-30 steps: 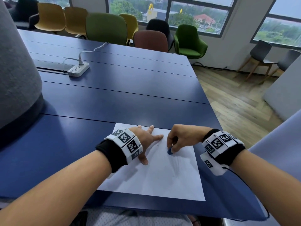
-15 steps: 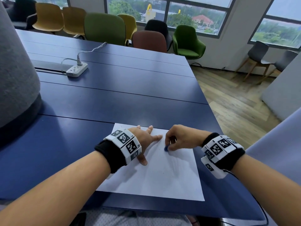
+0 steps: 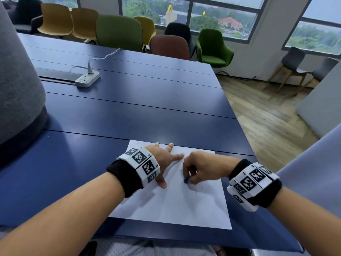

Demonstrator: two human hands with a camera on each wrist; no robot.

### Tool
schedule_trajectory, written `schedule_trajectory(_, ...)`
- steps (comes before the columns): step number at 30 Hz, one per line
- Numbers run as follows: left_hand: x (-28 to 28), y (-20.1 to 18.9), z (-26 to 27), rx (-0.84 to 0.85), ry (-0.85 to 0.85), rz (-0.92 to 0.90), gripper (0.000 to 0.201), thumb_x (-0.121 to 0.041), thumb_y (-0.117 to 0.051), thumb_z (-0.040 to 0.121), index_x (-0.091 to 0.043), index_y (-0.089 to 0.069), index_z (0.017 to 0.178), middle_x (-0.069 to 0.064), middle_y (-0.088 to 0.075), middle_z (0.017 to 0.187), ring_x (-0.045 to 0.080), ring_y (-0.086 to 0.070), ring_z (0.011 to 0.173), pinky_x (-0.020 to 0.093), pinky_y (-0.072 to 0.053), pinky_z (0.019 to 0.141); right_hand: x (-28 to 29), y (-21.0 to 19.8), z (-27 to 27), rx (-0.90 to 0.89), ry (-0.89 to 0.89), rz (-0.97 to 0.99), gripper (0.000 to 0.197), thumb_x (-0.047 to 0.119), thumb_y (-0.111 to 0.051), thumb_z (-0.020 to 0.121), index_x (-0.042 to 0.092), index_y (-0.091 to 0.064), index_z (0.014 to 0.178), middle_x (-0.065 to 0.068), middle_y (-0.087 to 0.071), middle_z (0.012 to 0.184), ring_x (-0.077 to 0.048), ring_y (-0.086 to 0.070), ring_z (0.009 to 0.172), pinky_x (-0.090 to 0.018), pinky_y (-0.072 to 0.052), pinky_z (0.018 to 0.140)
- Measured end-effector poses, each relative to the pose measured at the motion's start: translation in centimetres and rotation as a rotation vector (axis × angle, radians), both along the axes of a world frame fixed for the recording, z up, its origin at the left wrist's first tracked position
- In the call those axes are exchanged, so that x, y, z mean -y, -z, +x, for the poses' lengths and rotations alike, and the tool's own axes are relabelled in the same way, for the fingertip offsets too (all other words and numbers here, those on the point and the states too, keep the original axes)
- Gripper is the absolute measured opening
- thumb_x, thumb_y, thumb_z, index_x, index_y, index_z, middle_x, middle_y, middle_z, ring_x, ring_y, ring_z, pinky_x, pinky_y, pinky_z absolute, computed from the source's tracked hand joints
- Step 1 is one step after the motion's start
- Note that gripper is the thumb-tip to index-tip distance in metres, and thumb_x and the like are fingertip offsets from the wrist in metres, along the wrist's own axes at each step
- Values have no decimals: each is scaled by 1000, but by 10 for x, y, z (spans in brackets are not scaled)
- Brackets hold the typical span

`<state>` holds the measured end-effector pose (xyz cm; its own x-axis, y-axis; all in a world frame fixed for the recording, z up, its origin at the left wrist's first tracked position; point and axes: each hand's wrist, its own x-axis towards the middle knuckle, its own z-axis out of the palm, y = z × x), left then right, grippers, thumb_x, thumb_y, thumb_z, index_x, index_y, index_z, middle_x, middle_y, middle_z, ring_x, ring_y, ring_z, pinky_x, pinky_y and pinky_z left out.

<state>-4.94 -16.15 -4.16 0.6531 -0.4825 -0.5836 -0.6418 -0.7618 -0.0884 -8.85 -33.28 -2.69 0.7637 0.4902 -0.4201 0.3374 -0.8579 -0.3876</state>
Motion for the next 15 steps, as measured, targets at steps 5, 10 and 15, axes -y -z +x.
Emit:
schedule_trajectory(5, 1, -1, 0, -13, -12, 2, 122, -51, -81, 72, -46, 11, 152, 1, 16, 164, 44, -3, 148, 58, -30, 110, 10, 0, -4, -62, -1, -19, 10, 22, -75, 79, 16, -73, 87, 11, -63, 70, -1, -51, 57, -12, -40, 57)
schedule_trajectory(10, 2, -1, -1, -4, -6, 13, 121, -52, -80, 73, -46, 11, 152, 1, 15, 164, 43, -4, 149, 57, -29, 110, 19, 4, -15, -73, 50, 20, 7, 19, -74, 78, 20, -71, 84, 10, -61, 67, -2, -50, 55, -12, -39, 54)
schedule_trajectory(15, 3, -1, -1, -3, -8, 21, 120, -55, -79, 73, -47, 12, 151, -1, 16, 164, 42, -4, 149, 56, -30, 110, 18, -1, -4, -25, 101, 16, 9, 25, -76, 77, 20, -72, 83, 10, -62, 67, -1, -50, 55, -14, -39, 55)
